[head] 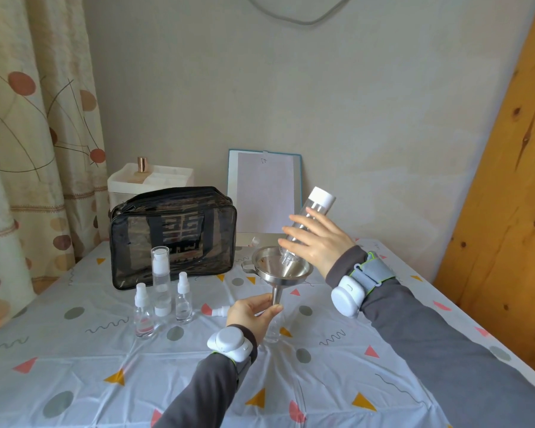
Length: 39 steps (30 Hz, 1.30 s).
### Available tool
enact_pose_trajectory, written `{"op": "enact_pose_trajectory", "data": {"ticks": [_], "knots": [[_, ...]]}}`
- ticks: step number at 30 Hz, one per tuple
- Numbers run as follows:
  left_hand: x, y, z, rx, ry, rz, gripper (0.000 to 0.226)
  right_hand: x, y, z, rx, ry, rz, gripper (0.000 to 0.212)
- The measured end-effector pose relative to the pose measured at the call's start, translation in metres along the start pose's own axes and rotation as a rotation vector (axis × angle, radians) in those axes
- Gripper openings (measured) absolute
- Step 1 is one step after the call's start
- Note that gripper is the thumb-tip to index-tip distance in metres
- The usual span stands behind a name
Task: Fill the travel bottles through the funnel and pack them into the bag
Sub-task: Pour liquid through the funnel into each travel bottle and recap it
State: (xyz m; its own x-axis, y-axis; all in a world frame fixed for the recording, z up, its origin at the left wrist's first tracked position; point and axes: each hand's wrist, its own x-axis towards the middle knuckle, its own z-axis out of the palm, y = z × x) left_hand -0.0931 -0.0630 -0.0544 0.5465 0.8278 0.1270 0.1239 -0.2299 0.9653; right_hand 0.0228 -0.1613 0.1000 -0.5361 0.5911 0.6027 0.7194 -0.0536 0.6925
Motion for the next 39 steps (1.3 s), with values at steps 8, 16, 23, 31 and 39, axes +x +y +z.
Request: {"op": "enact_pose_trajectory", "data": {"ticks": [8,16,23,31,39], "knots": [[-0.001,0.0,-0.001,0.009,0.0,0.002,0.039,-0.002,0.001,-0.002,0.002,0.008,-0.004,0.042],[-0.001,0.003,0.001,0.0,0.0,0.008,0.037,-0.003,0.007,-0.005,0.0,0.039,0.039,0.04],[-0.003,0.003,0.001,-0.001,0.016,0.012,0.034,-0.012,0.006,0.002,-0.006,0.047,0.119,0.044],[-0.004,0.004,0.0,0.003,0.013,0.003,0.036,-0.036,0.005,0.017,0.578,-0.198,0.815,0.05],[-0.006,0.006,0.0,-0.016,-0.004,-0.009,0.035,-0.086,-0.013,0.053,0.831,-0.26,1.455,0.057]]}}
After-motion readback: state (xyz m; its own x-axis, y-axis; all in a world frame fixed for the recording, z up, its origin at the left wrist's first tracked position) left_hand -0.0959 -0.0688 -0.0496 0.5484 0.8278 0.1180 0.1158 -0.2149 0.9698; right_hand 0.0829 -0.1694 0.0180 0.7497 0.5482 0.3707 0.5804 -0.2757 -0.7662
